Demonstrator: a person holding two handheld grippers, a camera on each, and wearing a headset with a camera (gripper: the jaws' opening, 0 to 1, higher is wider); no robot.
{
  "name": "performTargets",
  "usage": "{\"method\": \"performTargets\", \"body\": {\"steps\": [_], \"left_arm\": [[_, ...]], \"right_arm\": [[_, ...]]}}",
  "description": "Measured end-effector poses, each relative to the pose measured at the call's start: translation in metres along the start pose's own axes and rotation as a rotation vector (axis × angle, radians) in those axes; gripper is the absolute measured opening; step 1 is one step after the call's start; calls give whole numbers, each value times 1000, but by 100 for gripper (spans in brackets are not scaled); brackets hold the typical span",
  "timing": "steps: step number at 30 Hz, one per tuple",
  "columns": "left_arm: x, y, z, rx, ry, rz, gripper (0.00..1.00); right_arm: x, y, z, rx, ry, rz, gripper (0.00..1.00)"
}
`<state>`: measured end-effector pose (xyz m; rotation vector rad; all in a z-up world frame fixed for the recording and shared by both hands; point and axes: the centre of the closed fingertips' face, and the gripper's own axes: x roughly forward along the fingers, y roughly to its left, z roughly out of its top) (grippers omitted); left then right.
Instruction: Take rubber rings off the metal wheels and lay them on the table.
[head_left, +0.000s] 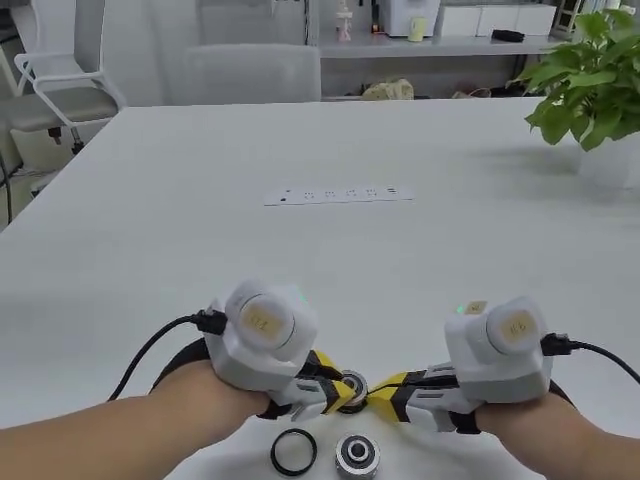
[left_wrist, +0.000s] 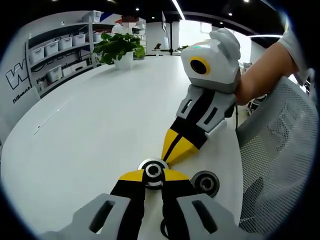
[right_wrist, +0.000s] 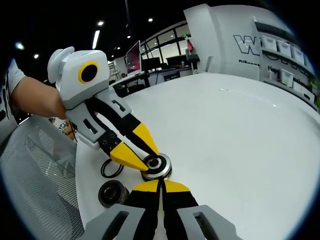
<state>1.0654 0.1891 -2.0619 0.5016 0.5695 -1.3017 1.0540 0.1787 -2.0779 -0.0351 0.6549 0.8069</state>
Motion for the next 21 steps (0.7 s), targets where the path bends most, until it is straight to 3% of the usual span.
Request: {"method": "performTargets", "body": {"steps": [21], "left_arm": [[0, 0, 0, -11, -4, 9, 6]], "right_arm": [[-1, 0, 0, 38, -12, 7, 0]]}}
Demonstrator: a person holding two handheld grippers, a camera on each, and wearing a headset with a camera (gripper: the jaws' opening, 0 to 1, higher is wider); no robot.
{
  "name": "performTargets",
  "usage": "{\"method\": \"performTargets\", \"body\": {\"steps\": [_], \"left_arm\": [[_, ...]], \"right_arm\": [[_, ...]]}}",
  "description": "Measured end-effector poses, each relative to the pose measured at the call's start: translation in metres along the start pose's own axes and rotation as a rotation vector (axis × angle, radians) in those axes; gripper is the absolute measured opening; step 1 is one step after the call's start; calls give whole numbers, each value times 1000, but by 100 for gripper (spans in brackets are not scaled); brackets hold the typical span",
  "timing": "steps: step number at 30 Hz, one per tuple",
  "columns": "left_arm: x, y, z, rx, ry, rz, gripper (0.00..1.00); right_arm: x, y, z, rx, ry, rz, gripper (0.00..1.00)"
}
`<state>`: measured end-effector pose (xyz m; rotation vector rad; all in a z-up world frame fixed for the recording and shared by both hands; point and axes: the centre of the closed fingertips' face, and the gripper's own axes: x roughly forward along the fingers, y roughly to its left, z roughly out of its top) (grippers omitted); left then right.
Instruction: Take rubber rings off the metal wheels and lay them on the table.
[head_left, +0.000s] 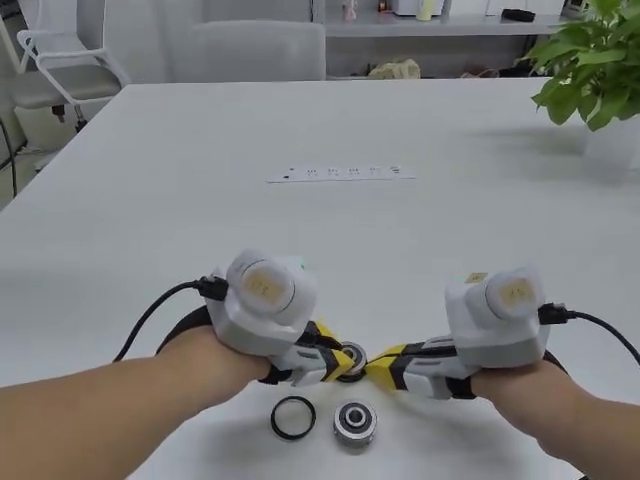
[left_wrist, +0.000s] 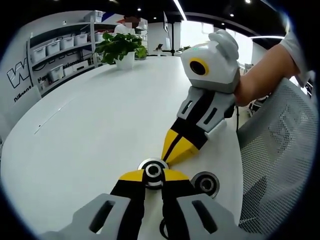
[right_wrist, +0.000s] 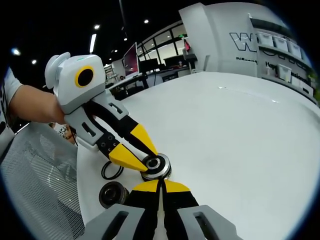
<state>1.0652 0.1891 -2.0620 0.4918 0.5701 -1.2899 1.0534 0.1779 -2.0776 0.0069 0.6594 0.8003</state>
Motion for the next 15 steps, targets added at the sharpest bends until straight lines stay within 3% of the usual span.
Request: {"method": "performTargets", "body": {"steps": [15], "left_arm": [[0, 0, 0, 3, -6, 1, 6]], "right_arm": [[0, 0, 0, -15, 1, -4, 0]]}}
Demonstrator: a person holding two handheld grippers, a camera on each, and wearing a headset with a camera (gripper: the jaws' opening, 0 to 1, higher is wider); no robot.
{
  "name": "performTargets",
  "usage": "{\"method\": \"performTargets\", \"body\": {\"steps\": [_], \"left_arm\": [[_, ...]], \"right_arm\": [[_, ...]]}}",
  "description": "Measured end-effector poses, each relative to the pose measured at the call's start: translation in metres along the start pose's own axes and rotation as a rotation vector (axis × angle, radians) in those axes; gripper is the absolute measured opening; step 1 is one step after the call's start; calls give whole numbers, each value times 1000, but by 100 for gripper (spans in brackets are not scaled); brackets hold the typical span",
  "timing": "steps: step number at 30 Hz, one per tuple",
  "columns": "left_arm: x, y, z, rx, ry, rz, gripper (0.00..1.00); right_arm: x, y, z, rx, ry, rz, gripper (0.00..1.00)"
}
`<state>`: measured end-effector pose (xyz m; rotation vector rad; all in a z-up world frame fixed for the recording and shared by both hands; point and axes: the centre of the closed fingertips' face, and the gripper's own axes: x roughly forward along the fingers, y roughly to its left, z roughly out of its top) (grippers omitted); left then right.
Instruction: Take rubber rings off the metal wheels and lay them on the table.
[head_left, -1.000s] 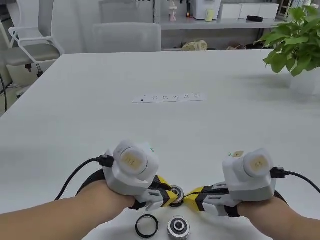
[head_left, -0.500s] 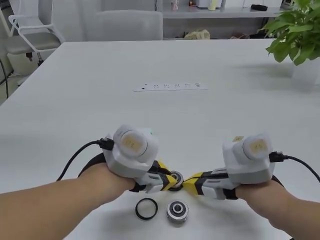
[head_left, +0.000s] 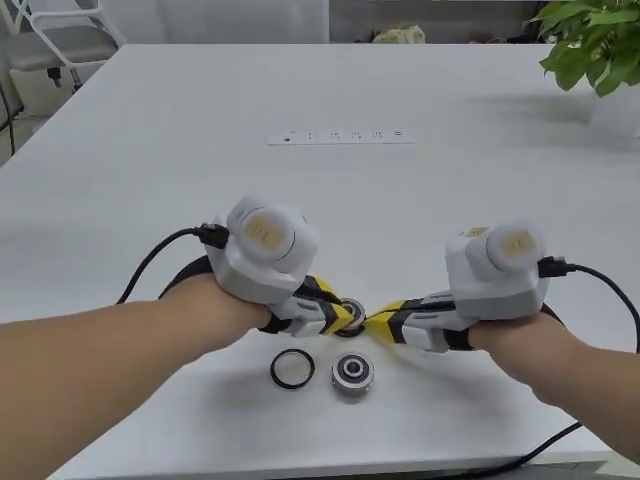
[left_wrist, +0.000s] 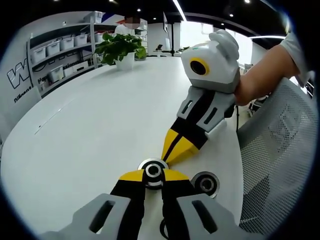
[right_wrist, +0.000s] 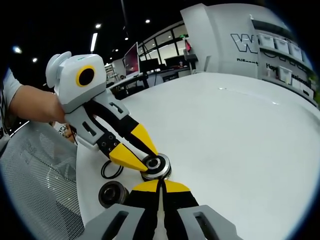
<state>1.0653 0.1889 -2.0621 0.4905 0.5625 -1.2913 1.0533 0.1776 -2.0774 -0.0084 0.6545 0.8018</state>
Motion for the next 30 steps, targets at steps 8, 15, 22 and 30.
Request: {"method": "performTargets", "body": {"steps": [8, 15, 22, 30], "left_arm": [[0, 0, 0, 3, -6, -3, 6], [-1, 0, 0, 2, -18, -3, 6], [-1, 0, 0, 2, -19, 0, 6], [0, 0, 1, 9, -14, 7, 6]], "right_arm": [[0, 3, 0, 22, 3, -1, 0], [-1, 4, 0, 52, -4, 4, 0], [-1, 5, 1, 81, -10, 5, 0], [-6, 1, 6, 143, -36, 6, 0]]}}
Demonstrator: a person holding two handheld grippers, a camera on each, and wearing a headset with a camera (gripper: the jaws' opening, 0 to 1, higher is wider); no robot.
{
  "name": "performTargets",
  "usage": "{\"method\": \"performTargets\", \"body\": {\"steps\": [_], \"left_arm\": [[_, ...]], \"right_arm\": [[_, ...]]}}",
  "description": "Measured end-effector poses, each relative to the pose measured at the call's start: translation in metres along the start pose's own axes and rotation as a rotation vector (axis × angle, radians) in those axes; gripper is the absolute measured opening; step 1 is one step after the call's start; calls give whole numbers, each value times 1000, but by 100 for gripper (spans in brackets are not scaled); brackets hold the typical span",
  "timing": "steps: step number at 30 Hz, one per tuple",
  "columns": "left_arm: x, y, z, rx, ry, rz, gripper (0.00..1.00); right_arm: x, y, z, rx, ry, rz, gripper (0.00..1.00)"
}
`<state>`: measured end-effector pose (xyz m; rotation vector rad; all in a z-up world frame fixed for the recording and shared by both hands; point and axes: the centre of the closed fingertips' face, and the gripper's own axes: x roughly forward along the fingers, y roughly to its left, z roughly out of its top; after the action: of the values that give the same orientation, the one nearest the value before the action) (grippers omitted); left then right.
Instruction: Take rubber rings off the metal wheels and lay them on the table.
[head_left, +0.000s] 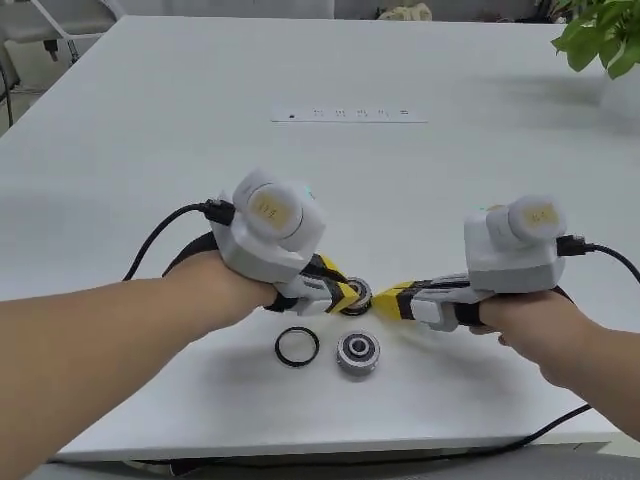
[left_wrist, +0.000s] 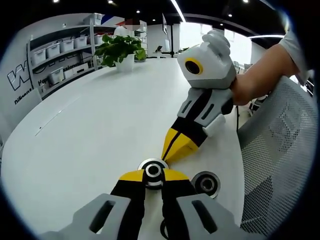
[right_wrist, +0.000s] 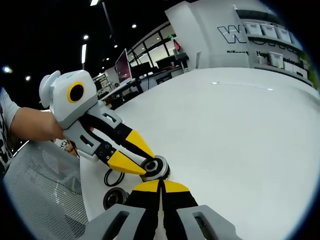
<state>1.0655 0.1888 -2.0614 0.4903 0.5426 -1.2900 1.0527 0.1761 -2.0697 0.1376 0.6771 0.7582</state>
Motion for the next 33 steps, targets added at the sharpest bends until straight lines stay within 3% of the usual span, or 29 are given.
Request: {"method": "performTargets", "body": {"steps": [2, 21, 33], "left_arm": [[0, 0, 0, -2, -1, 2, 6], [0, -1, 0, -8, 8, 27, 6], [0, 0, 0, -8, 11, 34, 6]], "right_arm": [[-1, -2, 2, 29, -20, 9, 0], [0, -3, 7, 51, -48, 3, 0], [1, 0, 9, 34, -57, 5, 0]]}}
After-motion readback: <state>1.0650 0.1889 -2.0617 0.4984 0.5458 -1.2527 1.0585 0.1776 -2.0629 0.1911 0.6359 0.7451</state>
